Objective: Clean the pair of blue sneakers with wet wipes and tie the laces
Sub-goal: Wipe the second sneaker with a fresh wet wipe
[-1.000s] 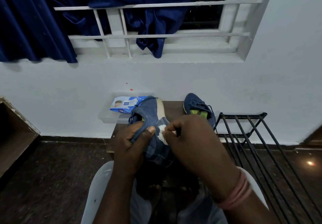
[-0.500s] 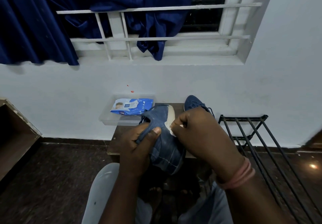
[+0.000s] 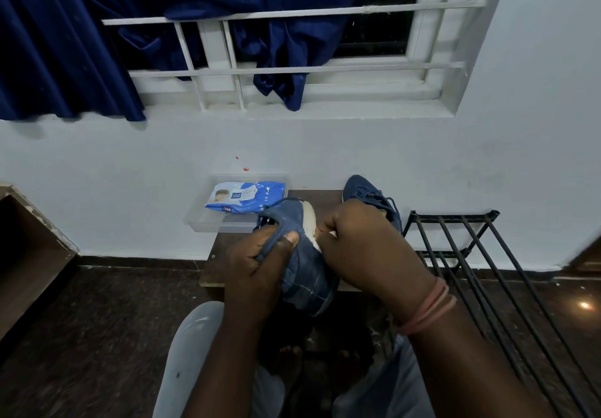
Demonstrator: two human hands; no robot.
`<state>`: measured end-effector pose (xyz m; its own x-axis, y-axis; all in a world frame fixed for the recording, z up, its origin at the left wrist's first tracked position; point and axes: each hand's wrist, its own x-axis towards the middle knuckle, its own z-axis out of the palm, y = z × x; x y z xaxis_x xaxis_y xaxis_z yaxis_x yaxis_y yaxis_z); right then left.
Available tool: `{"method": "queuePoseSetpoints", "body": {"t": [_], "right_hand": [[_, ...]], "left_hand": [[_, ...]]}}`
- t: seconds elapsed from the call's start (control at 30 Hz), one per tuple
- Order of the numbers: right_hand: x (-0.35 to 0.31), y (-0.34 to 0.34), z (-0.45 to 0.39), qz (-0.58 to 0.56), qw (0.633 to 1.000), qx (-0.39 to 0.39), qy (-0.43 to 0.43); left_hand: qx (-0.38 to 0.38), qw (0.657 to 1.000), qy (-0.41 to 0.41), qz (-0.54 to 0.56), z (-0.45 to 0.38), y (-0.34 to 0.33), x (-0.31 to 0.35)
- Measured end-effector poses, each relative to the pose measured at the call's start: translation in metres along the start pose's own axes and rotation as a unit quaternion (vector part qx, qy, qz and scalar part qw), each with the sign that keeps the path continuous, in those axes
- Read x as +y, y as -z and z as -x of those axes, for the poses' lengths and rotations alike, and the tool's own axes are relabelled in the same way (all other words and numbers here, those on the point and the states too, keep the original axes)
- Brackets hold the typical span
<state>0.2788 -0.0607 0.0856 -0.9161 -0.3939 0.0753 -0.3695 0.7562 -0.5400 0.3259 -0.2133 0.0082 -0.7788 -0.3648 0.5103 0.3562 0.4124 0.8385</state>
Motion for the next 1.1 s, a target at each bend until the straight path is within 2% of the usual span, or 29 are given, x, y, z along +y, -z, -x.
{"method": "queuePoseSetpoints", "body": {"t": [0.13, 0.2, 0.27, 0.33, 0.4, 0.5, 0.57, 0.63, 0.73, 0.8, 0.9, 1.0, 1.1], "right_hand": [[-0.004, -0.005, 0.013, 0.033, 0.999, 0.02, 0.033], [-0.008, -0.016, 0.018, 0.035, 0.995, 0.076, 0.055], [0.001, -0.026, 0.009, 0.005, 0.988, 0.143, 0.059], [0.012, -0.028, -0.008, -0.047, 0.988, 0.143, 0.033], [0.019, -0.024, -0.019, -0.096, 0.99, 0.105, 0.018], [0.008, -0.021, -0.012, -0.083, 0.983, 0.141, 0.088], [0.001, -0.018, -0.001, -0.06, 0.974, 0.174, 0.134], [0.003, -0.013, 0.012, -0.089, 0.97, 0.178, 0.141], [0.018, -0.002, 0.017, -0.197, 0.954, 0.224, 0.036], [0.027, -0.001, 0.013, -0.252, 0.937, 0.242, 0.012], [0.021, -0.003, 0.007, -0.27, 0.924, 0.268, 0.039], [0.009, -0.01, -0.005, -0.197, 0.93, 0.293, 0.101], [0.007, -0.015, -0.022, -0.142, 0.932, 0.303, 0.14]], "left_hand": [[0.012, 0.999, 0.019, -0.037, 0.0, -0.005, -0.002], [0.038, 0.997, 0.041, -0.047, -0.005, -0.004, -0.002], [0.024, 0.998, 0.05, -0.037, -0.008, -0.007, 0.004], [0.003, 0.998, 0.042, -0.041, -0.004, -0.013, 0.014], [0.018, 0.998, 0.047, -0.046, 0.0, -0.018, 0.017], [0.077, 0.993, 0.081, -0.042, -0.003, -0.025, 0.022], [0.105, 0.985, 0.137, -0.002, -0.009, -0.027, 0.025], [0.127, 0.96, 0.235, 0.083, -0.021, -0.027, 0.021], [0.121, 0.92, 0.337, 0.158, -0.042, -0.017, 0.02], [0.117, 0.908, 0.34, 0.216, -0.05, -0.015, 0.026], [0.087, 0.903, 0.323, 0.27, -0.058, -0.02, 0.035], [0.088, 0.884, 0.337, 0.312, -0.061, -0.025, 0.031], [0.049, 0.892, 0.318, 0.317, -0.065, -0.026, 0.026]]}}
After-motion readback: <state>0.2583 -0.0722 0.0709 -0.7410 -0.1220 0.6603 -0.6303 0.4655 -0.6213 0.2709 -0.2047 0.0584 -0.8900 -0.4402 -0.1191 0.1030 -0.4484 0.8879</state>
